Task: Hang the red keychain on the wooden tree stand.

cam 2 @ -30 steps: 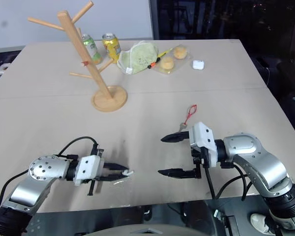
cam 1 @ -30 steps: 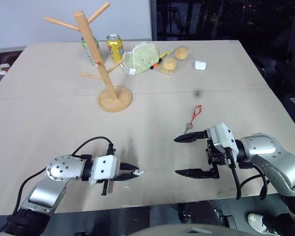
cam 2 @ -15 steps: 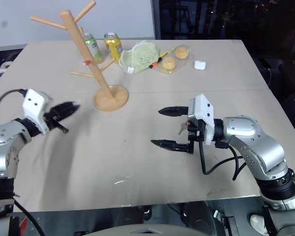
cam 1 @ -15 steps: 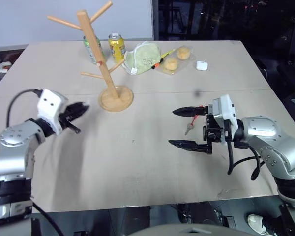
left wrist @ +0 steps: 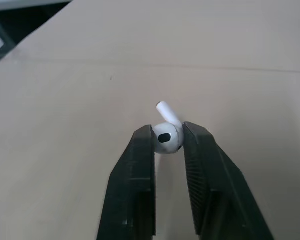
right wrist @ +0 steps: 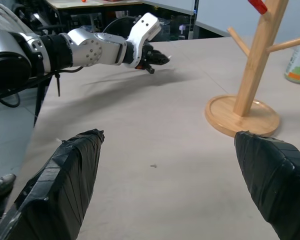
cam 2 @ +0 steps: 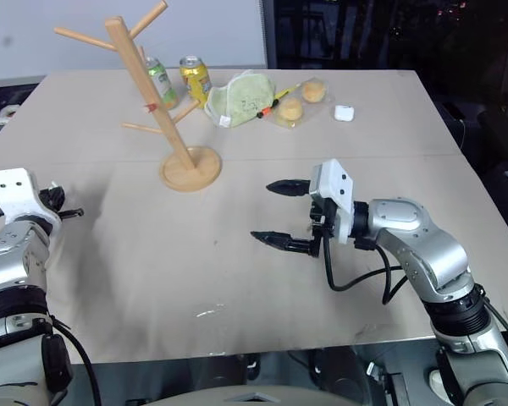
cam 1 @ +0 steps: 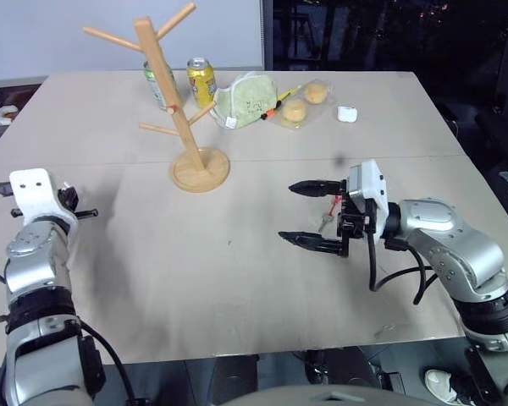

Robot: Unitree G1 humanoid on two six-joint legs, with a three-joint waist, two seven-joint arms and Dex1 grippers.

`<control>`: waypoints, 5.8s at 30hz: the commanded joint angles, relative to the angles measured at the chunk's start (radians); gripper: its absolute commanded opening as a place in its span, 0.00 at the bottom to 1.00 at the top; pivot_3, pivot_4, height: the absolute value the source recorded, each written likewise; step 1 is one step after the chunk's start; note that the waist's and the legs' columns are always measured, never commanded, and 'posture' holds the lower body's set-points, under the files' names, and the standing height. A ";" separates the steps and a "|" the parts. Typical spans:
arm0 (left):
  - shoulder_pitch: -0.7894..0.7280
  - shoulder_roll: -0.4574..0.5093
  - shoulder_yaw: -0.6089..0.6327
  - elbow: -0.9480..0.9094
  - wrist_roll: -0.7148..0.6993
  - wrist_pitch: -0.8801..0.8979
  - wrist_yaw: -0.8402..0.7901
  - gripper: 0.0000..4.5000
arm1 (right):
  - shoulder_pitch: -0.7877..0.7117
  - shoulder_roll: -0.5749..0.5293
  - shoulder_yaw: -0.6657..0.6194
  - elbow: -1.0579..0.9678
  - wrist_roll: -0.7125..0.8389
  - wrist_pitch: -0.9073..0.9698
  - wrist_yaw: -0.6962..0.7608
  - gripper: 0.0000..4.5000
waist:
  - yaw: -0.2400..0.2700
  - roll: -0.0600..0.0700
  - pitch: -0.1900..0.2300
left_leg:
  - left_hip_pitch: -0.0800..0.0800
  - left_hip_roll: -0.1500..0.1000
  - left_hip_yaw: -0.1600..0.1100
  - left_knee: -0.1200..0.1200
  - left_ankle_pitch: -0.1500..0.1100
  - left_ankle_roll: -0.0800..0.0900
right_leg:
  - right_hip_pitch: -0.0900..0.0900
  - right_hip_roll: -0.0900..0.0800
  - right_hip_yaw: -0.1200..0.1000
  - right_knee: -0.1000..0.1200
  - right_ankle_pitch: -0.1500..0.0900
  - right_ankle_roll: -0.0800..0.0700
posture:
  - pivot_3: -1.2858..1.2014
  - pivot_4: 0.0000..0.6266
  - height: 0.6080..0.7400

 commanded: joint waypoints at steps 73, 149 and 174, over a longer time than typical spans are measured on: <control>0.007 0.294 -0.372 -0.973 -0.367 0.459 -0.959 1.00 | 0.015 0.396 0.014 0.267 -0.392 0.337 -0.705 0.01 | -0.055 -0.002 -0.001 | 0.016 0.004 0.001 -0.007 0.000 -0.001 | 0.007 0.009 0.010 -0.001 -0.003 -0.004 | 0.52 0.24 1.00; 0.458 0.145 0.473 -1.105 -1.009 0.648 -0.334 1.00 | -0.737 0.819 0.138 1.237 -0.519 -0.933 -0.365 0.01 | -0.056 0.003 0.005 | 0.014 0.005 0.002 -0.013 -0.004 -0.007 | 0.004 0.006 0.009 -0.006 0.000 -0.009 | 0.52 0.24 1.00; 0.471 0.145 0.476 -1.115 -1.016 0.628 -0.323 1.00 | -0.849 0.835 0.157 1.358 -0.578 -0.835 -0.362 0.01 | -0.056 0.003 0.005 | 0.014 0.005 0.003 -0.017 -0.004 -0.007 | 0.001 0.006 0.011 -0.007 0.000 -0.009 | 0.52 0.24 1.00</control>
